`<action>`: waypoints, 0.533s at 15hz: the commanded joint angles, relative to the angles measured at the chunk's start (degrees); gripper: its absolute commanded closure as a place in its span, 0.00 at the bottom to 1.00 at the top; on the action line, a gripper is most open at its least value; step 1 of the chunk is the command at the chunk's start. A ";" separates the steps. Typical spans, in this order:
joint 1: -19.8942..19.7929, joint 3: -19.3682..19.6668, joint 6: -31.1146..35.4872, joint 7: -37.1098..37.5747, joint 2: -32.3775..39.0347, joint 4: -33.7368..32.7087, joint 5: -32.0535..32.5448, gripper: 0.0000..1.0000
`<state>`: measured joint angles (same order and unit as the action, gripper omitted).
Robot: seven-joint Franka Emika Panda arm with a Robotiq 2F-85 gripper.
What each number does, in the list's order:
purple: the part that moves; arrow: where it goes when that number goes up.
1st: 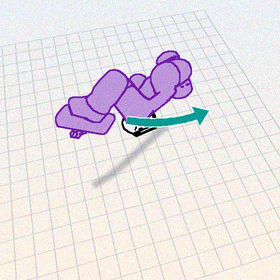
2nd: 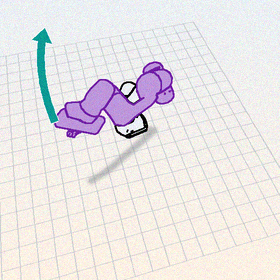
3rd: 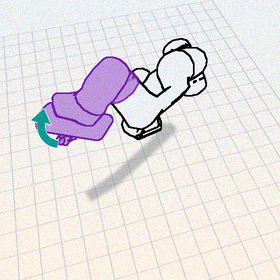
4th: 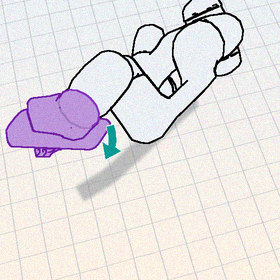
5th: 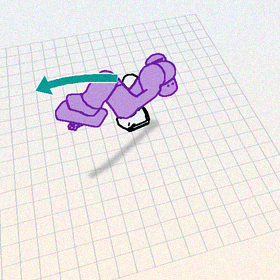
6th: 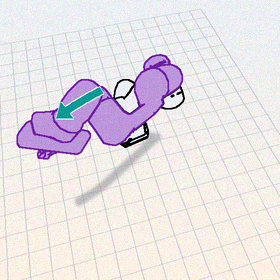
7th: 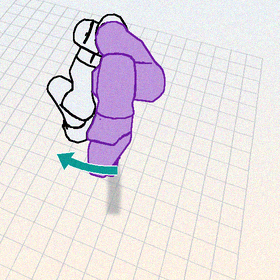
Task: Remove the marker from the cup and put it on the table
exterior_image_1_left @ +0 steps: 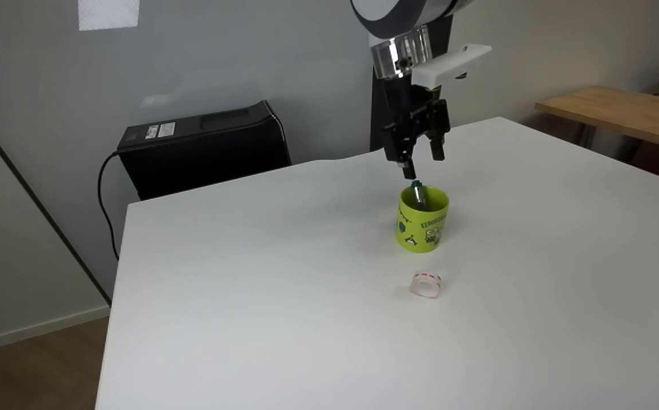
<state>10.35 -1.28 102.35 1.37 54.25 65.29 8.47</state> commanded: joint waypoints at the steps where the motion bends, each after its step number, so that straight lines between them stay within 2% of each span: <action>1: -1.38 0.12 -3.00 6.79 -0.75 -0.42 -4.61 0.00; 8: -4.31 0.35 -2.39 11.10 -0.06 0.01 -11.36 0.00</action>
<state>6.84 -0.97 100.65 9.27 54.11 65.56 -0.93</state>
